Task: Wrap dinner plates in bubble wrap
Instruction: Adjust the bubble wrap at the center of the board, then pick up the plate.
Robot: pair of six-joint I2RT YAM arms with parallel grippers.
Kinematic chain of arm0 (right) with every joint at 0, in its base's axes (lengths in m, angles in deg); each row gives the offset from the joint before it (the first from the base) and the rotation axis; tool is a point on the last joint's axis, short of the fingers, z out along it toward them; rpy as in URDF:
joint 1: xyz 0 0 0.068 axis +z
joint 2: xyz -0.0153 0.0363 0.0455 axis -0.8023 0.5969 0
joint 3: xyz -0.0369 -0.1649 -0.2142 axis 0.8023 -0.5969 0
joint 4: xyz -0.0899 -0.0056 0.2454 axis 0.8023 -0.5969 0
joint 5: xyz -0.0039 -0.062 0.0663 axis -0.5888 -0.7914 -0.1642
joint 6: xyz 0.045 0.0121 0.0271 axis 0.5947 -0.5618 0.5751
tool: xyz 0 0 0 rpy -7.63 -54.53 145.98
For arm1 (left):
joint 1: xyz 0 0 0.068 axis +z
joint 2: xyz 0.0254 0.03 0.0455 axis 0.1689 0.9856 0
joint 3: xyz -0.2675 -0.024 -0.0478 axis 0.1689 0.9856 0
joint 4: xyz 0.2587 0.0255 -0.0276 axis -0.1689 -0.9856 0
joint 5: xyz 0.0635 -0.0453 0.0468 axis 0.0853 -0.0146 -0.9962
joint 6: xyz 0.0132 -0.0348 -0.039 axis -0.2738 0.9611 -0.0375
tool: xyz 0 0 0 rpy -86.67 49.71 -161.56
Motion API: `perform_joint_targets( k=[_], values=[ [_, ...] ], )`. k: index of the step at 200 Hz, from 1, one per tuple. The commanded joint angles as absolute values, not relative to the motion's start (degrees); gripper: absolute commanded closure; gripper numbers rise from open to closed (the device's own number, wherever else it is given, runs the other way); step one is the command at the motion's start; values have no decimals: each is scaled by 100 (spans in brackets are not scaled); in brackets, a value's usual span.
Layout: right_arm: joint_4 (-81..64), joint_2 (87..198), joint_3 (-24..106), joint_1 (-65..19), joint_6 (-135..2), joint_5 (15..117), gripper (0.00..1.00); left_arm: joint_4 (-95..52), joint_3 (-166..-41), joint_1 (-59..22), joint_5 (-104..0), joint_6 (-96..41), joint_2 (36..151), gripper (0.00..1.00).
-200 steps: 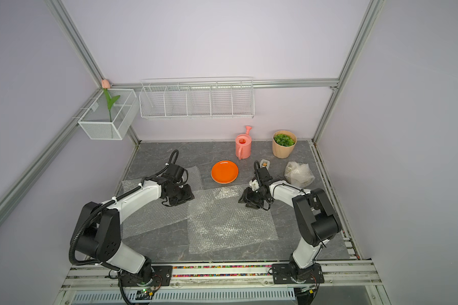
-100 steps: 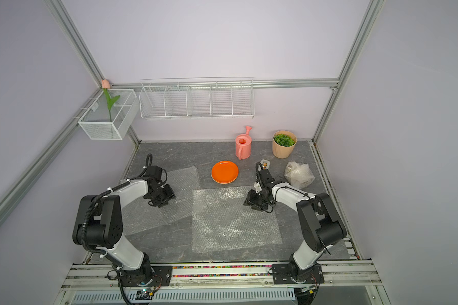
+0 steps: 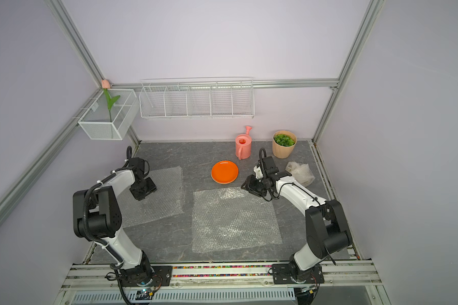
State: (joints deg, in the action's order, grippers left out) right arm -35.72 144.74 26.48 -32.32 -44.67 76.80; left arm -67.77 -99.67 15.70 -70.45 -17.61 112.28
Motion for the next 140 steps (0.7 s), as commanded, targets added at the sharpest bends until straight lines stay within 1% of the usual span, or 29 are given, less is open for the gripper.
perform_joint_targets(
  k=[1,13,30,50,70,82,99,121,140],
  values=[
    [-3496,14733,2849,-3262,-4357,7780,49,-7261,-10436,1271,-7496,-1921,10906,46],
    [-3426,14923,3010,-3271,-4357,7772,49,-7380,-10752,877,-7408,-1914,10878,46],
    [-3378,15279,3301,-3302,-4398,7682,49,-7356,-11227,303,-6878,-1804,11038,48],
    [-3323,15734,3697,-3381,-4443,7668,49,-7202,-11784,-347,-6342,-1579,11480,51],
    [-3273,16143,4066,-3459,-4486,7711,49,-6950,-12315,-939,-5932,-1376,12094,60],
    [-3273,16369,4273,-3500,-4549,7676,49,-6948,-12747,-1235,-5760,-1288,12518,67],
    [-3251,16656,4505,-3568,-4574,7701,50,-7047,-13366,-1605,-5738,-1212,13075,75],
    [-3175,16933,4754,-3622,-4542,7742,50,-7499,-14251,-1892,-5831,-1082,13818,82],
    [-3096,17194,4953,-3626,-4534,7804,50,-7738,-14795,-2005,-5906,-1013,14327,87]
  ],
)
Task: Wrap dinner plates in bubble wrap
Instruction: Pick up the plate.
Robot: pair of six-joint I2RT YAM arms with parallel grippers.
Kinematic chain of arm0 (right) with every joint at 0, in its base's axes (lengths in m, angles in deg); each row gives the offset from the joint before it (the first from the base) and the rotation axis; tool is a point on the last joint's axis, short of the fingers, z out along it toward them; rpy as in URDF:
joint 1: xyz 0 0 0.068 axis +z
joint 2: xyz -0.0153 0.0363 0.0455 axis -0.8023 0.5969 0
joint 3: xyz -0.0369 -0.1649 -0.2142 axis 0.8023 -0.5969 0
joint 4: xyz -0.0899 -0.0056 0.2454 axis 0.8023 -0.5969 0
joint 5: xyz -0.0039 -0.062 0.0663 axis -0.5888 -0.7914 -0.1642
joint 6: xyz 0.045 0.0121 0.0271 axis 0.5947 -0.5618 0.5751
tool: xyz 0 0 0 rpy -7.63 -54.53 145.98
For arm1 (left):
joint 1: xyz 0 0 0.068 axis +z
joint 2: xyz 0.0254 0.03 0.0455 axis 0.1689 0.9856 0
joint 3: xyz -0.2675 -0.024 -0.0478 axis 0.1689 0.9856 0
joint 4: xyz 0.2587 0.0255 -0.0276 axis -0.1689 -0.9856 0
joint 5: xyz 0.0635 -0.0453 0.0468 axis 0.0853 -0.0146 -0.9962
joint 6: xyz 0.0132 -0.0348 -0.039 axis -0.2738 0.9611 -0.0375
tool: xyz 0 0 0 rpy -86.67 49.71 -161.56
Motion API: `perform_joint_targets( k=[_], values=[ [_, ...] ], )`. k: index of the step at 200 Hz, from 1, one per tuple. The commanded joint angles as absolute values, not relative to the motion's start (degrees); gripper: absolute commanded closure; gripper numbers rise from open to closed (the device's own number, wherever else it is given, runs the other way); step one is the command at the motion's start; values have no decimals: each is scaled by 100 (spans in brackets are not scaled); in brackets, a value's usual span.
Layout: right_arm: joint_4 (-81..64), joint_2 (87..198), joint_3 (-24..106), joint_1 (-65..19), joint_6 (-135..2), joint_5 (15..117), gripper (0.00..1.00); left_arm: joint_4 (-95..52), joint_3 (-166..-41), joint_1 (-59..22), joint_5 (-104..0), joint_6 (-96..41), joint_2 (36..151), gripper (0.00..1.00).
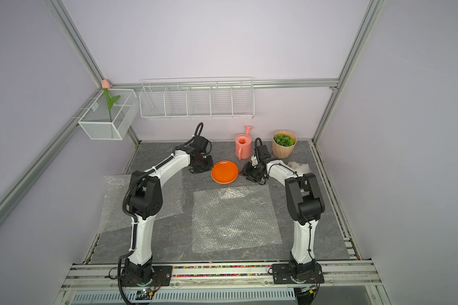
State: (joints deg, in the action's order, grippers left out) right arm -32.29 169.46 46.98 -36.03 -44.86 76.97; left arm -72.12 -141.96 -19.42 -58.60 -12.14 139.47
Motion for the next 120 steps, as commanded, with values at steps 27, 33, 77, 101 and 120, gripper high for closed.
perform_joint_targets(
  k=[27,33,77,101,120],
  values=[
    [-2905,17436,5100,-3615,-4397,7964,50,-7840,-15214,-2071,-5699,-1004,14807,90],
    [-2895,17487,5141,-3606,-4392,7961,50,-7848,-15287,-2077,-5579,-1033,14887,91],
    [-2826,17803,5389,-3595,-4350,8021,53,-8002,-15628,-2208,-4951,-1165,15320,93],
    [-2710,17946,5482,-3579,-4317,8069,57,-8084,-15660,-2253,-4622,-1249,15455,94],
    [-2687,18080,5561,-3572,-4287,8084,66,-8191,-15653,-2279,-4599,-1332,15485,95]
  ],
)
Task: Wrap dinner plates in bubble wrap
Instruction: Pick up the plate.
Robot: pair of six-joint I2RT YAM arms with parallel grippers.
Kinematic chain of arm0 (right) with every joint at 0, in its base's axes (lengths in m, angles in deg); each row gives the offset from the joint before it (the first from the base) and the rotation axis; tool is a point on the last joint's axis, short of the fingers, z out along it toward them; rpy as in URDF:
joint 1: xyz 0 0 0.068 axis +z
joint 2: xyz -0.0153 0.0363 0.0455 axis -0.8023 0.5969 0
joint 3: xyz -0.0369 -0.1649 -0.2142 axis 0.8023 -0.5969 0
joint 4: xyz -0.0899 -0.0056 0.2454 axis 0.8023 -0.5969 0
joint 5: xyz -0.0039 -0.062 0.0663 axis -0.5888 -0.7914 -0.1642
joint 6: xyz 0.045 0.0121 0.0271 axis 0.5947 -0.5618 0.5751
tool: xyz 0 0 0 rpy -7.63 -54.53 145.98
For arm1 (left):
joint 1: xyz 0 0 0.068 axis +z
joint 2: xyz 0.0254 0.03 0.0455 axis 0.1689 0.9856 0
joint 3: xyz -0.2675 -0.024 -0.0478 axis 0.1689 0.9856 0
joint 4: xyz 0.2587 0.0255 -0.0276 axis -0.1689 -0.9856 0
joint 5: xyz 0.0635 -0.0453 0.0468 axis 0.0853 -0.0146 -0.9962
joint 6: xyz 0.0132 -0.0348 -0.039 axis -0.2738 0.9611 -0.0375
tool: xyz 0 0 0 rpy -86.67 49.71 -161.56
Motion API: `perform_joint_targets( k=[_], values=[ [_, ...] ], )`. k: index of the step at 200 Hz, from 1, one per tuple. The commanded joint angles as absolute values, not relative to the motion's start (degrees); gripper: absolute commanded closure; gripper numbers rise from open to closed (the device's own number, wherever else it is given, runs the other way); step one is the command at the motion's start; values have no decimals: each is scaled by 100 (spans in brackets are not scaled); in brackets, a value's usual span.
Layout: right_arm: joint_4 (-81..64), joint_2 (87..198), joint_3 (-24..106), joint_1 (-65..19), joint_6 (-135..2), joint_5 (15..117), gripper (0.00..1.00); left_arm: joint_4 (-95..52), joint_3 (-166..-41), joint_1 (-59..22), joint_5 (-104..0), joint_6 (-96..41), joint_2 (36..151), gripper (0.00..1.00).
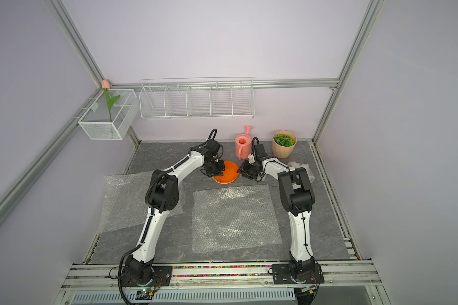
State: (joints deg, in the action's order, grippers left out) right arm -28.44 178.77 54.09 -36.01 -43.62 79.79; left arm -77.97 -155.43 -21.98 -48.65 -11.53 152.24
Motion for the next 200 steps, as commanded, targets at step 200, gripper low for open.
perform_joint_targets(
  k=[200],
  values=[
    [-3617,16364,4730,-3525,-4829,7967,93,-8146,-13812,-2290,-5444,-1496,12604,89]
  ],
)
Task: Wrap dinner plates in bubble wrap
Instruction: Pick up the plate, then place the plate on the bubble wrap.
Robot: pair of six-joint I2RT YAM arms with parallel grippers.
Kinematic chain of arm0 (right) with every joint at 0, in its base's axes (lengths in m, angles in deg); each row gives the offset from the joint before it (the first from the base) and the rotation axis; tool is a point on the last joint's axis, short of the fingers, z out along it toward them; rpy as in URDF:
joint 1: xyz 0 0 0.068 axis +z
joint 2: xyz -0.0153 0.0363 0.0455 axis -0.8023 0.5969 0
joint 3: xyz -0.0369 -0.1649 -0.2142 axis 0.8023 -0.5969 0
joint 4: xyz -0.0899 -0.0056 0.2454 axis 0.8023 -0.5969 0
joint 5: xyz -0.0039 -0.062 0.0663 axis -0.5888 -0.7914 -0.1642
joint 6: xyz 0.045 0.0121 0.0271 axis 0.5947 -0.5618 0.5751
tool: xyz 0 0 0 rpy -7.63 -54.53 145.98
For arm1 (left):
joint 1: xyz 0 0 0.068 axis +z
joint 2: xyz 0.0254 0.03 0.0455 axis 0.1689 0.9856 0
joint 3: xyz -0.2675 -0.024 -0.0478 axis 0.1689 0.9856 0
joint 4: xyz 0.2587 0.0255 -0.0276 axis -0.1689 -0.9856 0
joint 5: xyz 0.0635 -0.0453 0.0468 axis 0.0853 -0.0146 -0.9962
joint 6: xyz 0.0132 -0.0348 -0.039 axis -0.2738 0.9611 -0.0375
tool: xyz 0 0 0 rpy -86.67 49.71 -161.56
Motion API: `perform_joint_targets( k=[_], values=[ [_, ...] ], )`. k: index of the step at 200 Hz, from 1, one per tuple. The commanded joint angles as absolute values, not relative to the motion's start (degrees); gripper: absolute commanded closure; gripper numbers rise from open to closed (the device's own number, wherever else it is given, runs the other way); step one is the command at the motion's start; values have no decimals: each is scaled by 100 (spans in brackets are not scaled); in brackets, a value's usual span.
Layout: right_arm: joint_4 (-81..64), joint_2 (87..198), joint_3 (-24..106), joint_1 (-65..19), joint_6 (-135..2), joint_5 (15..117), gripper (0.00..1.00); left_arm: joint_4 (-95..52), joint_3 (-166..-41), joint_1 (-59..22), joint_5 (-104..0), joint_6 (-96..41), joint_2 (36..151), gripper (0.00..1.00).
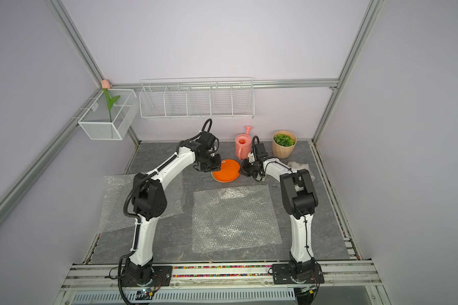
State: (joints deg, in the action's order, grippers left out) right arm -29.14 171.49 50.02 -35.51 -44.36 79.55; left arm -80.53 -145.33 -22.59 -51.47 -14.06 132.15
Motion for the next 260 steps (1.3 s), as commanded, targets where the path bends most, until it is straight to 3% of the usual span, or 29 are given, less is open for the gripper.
perform_joint_targets(
  k=[1,63,112,233,246,260],
  values=[
    [-3638,16333,4714,-3525,-4852,7962,93,-8131,-13756,-2293,-5449,-1494,12572,89],
    [-4408,14550,2658,-3502,-5456,8582,93,-6718,-10386,-2412,-4775,-912,11050,87],
    [-4301,14143,1724,-3336,-5623,8595,93,-5935,-9211,-2981,-4689,-446,11019,88],
    [-4258,14851,1448,-3070,-5810,8347,90,-6519,-9016,-2976,-5442,-608,11055,90],
    [-4489,14816,1465,-3051,-5846,8083,84,-6596,-8999,-2948,-5509,-639,11033,90],
    [-4745,14682,1667,-3039,-5885,7789,71,-6669,-8990,-2922,-5584,-679,11003,90]
  ],
)
